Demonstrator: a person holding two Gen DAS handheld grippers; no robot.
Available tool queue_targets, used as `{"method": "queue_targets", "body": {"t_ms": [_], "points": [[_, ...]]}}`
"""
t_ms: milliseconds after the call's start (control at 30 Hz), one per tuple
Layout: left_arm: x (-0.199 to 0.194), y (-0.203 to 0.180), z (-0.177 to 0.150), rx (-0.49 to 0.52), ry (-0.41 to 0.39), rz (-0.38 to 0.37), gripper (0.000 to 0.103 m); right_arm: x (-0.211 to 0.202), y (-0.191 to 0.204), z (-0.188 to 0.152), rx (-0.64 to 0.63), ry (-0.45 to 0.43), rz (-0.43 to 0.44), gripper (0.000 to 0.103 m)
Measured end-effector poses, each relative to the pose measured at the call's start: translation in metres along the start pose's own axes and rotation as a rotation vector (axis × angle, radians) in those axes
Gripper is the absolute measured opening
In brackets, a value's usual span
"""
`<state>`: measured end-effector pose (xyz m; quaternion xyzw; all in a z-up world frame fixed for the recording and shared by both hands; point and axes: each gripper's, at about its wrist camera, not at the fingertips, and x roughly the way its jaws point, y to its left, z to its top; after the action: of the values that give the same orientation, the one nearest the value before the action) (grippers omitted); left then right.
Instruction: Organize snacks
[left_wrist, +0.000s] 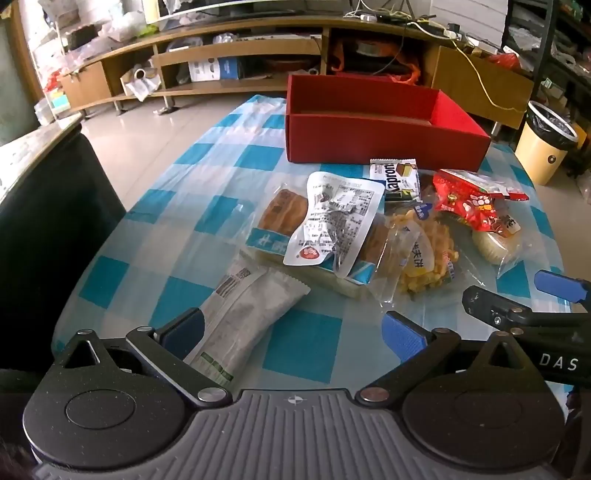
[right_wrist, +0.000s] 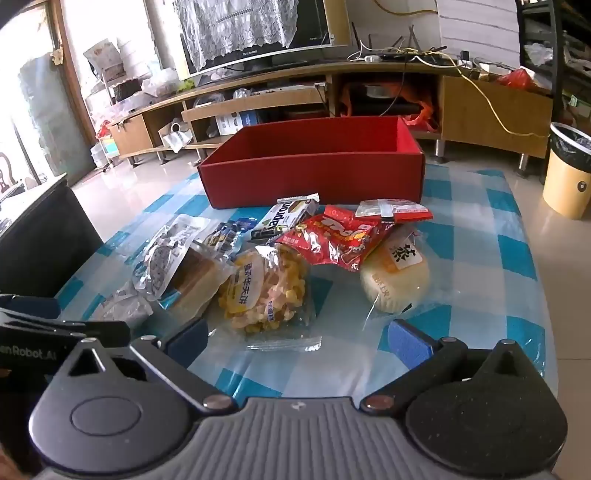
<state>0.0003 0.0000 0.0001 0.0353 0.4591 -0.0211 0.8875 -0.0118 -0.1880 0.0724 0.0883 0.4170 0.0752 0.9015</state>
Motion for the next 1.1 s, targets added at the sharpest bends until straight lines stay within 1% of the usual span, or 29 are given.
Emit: {"method": "queue_targets", "body": {"t_ms": [133,167,267,300,700,1100], "points": [[0.000,0.000,0.000,0.004,-0.001,0.003,0.103,0.002,0.001,-0.001,-0.004,0.005,-0.010,0.103],[0.007,0.004,-0.003,0.003,0.004,0.003,0.103,0.003,0.000,-0.001,-0.003,0.007,-0.012,0.103],[0.006,0.000,-0.004,0.010,0.005,0.012,0.103,0.003,-0.001,-0.003,0.002,0.009,-0.019,0.103],[0.006,-0.001,-0.005,0.010,0.005,0.012,0.103,0.011,0.001,-0.006,0.003,0.024,-0.014,0.103],[0.007,0.000,-0.004,0.006,0.019,0.007,0.103,0.008,0.002,-0.004,-0.011,0.058,-0.004,0.103],[0.008,0.000,-0.005,0.012,0.026,0.000,0.103,0.010,0.002,-0.005,-0.013,0.069,-0.010,0.103]]}}
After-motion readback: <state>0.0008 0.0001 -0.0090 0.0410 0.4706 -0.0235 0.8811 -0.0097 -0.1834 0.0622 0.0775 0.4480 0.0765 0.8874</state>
